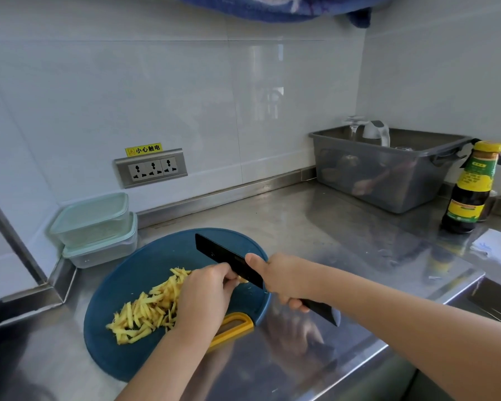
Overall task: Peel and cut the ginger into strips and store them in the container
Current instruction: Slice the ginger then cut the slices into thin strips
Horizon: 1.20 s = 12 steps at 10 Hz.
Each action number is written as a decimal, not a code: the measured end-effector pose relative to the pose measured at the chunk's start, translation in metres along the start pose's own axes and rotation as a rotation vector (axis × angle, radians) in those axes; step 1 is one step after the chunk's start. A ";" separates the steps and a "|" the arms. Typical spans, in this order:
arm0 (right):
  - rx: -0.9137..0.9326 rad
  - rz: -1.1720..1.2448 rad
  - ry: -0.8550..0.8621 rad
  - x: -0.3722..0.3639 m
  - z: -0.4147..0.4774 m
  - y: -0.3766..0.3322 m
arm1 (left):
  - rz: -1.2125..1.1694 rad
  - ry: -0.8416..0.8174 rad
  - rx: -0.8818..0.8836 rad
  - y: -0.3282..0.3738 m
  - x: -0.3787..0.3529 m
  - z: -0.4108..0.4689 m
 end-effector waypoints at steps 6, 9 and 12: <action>-0.055 -0.015 -0.006 -0.006 0.001 -0.001 | 0.024 -0.047 0.042 0.001 -0.001 0.001; -0.222 0.492 -0.162 -0.020 0.009 0.026 | 0.006 -0.049 0.030 0.001 -0.001 0.002; -0.087 0.395 -0.056 -0.001 0.012 0.016 | 0.013 0.000 0.044 -0.003 0.001 0.001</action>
Point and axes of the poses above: each hand's wrist, its own z-axis towards the middle knuckle, its own x-axis out of the back of the hand, y = z × x, the point moved 9 cm from there along z, towards the middle knuckle, and after that the axes turned 4 degrees about x, right-handed, at the moved point
